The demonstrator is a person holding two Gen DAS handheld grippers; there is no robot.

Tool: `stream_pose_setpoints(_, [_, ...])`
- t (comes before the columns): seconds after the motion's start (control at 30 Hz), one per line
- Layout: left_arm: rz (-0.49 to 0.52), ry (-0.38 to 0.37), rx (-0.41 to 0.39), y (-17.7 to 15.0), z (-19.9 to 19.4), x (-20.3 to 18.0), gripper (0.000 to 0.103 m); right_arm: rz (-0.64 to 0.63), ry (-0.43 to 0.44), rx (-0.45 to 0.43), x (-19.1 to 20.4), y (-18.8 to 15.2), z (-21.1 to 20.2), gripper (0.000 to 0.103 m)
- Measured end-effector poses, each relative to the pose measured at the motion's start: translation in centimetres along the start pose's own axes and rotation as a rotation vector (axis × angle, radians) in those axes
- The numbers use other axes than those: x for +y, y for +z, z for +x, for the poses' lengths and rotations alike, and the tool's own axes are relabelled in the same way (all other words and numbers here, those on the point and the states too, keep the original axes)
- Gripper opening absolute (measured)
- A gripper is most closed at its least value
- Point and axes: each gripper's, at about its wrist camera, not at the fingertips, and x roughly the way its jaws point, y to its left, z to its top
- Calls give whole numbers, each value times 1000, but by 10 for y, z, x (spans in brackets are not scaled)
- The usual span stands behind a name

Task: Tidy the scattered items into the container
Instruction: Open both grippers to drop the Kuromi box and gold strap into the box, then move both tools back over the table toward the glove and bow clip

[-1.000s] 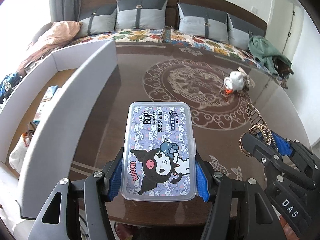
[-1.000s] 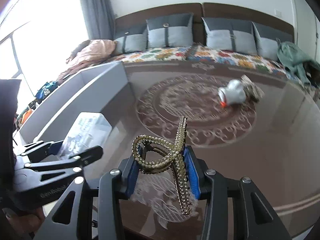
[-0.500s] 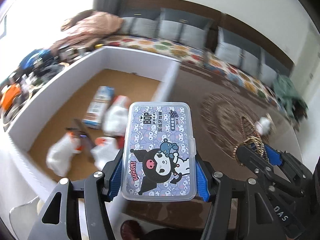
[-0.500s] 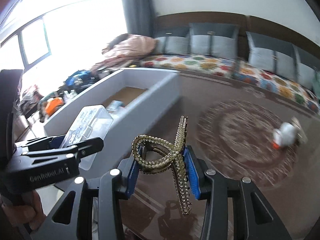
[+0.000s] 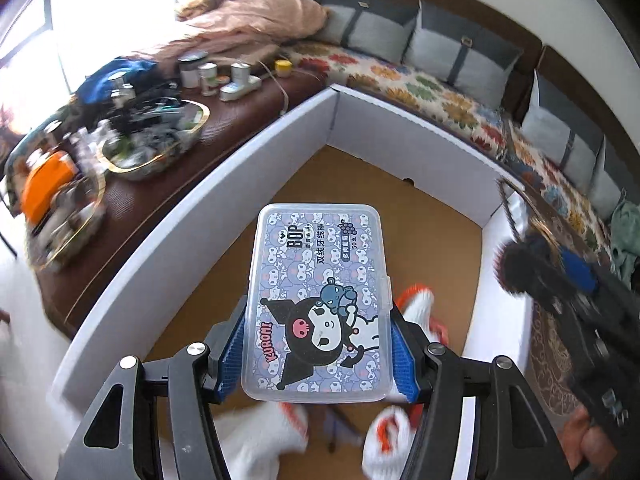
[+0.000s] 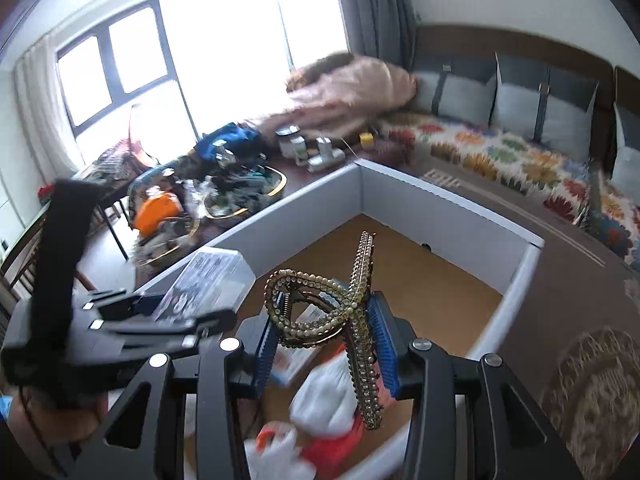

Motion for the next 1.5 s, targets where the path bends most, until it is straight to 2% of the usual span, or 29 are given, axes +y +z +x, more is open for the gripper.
stream_pose_setpoints(0.1, [23, -41, 55, 25, 37, -17, 60, 3, -16, 67, -14, 27, 42, 43])
stream_pose_setpoints(0.2, [34, -109, 101, 47, 67, -36, 60, 79, -33, 111, -43, 44, 68, 43])
stream_pose_setpoints(0.3, [51, -178, 139, 61, 89, -53, 60, 153, -102, 135, -71, 57, 77, 44])
stream_pose_setpoints(0.33, [62, -162, 149, 63, 93, -58, 61, 156, -122, 126, -76, 59, 77, 46])
stream_pose_setpoints(0.4, [75, -132, 160, 65, 98, -65, 70, 188, -126, 134, -86, 62, 75, 54])
stream_pose_setpoints(0.43, [76, -120, 161, 66, 100, -67, 79, 192, -124, 126, -86, 59, 71, 55])
stream_pose_setpoints(0.7, [28, -60, 89, 39, 62, -46, 82, 224, -104, 61, -85, 30, 33, 56])
stream_pose_setpoints(0.93, [82, -60, 30, -1, 17, -62, 82, 251, -86, 4, -84, 4, 1, 56])
stream_pose_setpoints(1.1, [89, -78, -20, -28, -18, -77, 82, 178, -141, -14, -66, -18, -37, 56])
stream_pose_setpoints(1.23, [85, -91, -46, -49, -42, -88, 82, 93, -250, 19, -54, -37, -70, 56])
stream_pose_setpoints(1.37, [94, -104, -65, -72, -65, -105, 82, 60, -308, 8, -51, -55, -107, 56])
stream_pose_setpoints(1.5, [148, -101, -70, -90, -80, -130, 82, 48, -351, 2, -54, -76, -139, 56])
